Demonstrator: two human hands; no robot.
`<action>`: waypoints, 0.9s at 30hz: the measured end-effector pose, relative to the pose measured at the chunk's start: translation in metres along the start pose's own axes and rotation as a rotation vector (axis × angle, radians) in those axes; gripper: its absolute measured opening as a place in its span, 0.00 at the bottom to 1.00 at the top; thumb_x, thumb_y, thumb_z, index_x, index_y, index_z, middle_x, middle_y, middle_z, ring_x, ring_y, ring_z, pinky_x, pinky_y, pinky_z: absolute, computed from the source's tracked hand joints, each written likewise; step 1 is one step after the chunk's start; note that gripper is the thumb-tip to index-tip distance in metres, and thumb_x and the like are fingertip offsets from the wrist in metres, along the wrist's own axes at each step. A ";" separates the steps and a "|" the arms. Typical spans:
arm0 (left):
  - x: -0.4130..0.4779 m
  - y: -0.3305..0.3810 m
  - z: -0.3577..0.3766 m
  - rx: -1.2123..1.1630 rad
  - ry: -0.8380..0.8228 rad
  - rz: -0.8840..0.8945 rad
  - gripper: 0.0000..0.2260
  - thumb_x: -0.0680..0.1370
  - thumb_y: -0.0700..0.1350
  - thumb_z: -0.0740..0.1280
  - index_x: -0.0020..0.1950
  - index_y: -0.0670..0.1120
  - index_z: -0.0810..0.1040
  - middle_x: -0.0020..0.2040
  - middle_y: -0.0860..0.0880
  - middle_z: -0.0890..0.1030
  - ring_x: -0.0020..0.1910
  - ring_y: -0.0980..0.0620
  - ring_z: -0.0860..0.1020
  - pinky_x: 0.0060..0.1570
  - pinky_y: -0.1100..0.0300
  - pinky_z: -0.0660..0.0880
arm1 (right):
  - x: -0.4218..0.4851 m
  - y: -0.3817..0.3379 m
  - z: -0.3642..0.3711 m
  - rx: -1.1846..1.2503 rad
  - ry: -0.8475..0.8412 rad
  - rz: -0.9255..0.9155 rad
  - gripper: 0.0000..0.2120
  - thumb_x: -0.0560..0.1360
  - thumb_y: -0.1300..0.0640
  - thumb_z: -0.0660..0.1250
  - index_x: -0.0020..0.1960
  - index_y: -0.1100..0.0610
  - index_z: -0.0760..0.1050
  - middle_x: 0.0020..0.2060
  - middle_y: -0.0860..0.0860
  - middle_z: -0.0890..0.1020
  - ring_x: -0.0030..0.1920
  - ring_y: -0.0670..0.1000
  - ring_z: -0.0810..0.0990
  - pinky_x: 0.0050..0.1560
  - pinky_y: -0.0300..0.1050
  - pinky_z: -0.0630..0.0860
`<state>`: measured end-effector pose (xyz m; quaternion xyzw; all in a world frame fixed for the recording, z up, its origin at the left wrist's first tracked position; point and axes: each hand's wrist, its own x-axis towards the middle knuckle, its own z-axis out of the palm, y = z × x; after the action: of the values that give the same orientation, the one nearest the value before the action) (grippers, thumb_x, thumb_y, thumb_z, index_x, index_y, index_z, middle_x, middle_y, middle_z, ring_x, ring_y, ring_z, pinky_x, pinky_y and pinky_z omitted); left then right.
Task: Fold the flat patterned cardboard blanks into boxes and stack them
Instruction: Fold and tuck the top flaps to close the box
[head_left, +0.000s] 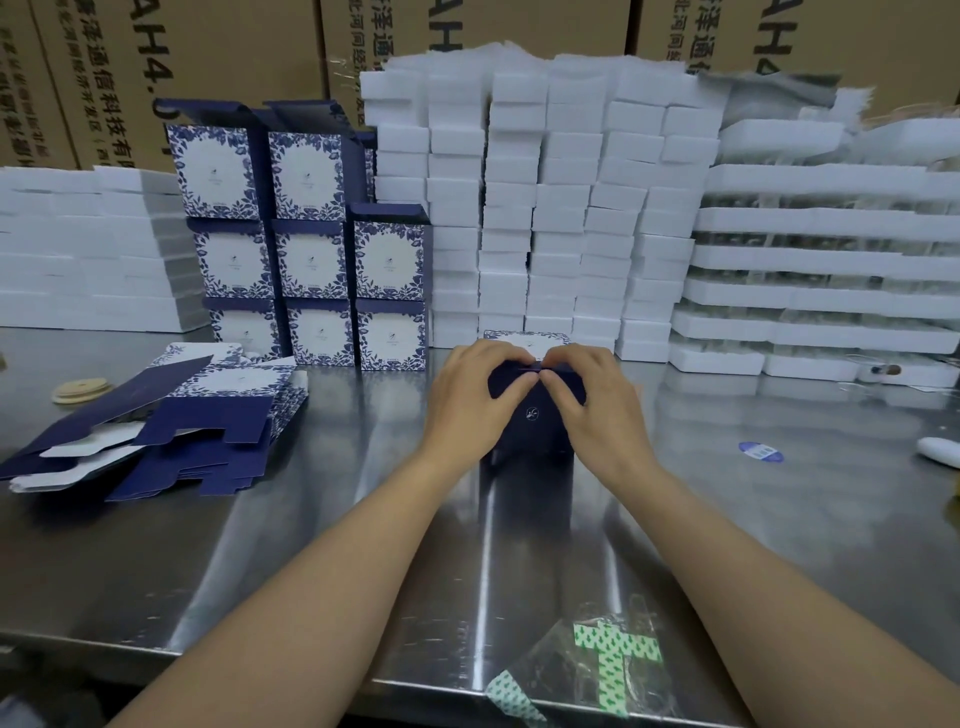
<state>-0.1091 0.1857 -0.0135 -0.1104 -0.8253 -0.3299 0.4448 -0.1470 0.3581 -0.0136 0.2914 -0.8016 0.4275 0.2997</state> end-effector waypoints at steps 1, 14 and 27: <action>0.000 -0.001 -0.002 0.000 -0.015 0.003 0.05 0.80 0.51 0.73 0.56 0.57 0.84 0.55 0.62 0.82 0.57 0.57 0.76 0.58 0.63 0.72 | 0.001 0.000 0.000 0.001 -0.006 0.001 0.06 0.84 0.47 0.64 0.58 0.37 0.76 0.59 0.39 0.77 0.61 0.41 0.76 0.71 0.66 0.69; 0.000 -0.001 -0.005 -0.141 -0.017 -0.100 0.01 0.78 0.48 0.77 0.47 0.54 0.88 0.61 0.59 0.78 0.63 0.59 0.78 0.64 0.55 0.74 | -0.001 -0.005 0.000 0.071 -0.079 0.014 0.06 0.84 0.53 0.63 0.53 0.41 0.74 0.54 0.40 0.77 0.55 0.35 0.74 0.54 0.30 0.67; 0.002 -0.007 -0.008 -0.182 -0.041 -0.124 0.02 0.79 0.48 0.76 0.48 0.55 0.87 0.61 0.60 0.78 0.64 0.61 0.77 0.65 0.53 0.75 | 0.000 0.000 -0.007 0.207 -0.132 0.066 0.07 0.85 0.58 0.62 0.50 0.47 0.72 0.57 0.41 0.81 0.59 0.37 0.75 0.54 0.29 0.69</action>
<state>-0.1083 0.1753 -0.0115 -0.1060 -0.8062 -0.4279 0.3946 -0.1455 0.3640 -0.0101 0.3217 -0.7803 0.4976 0.2001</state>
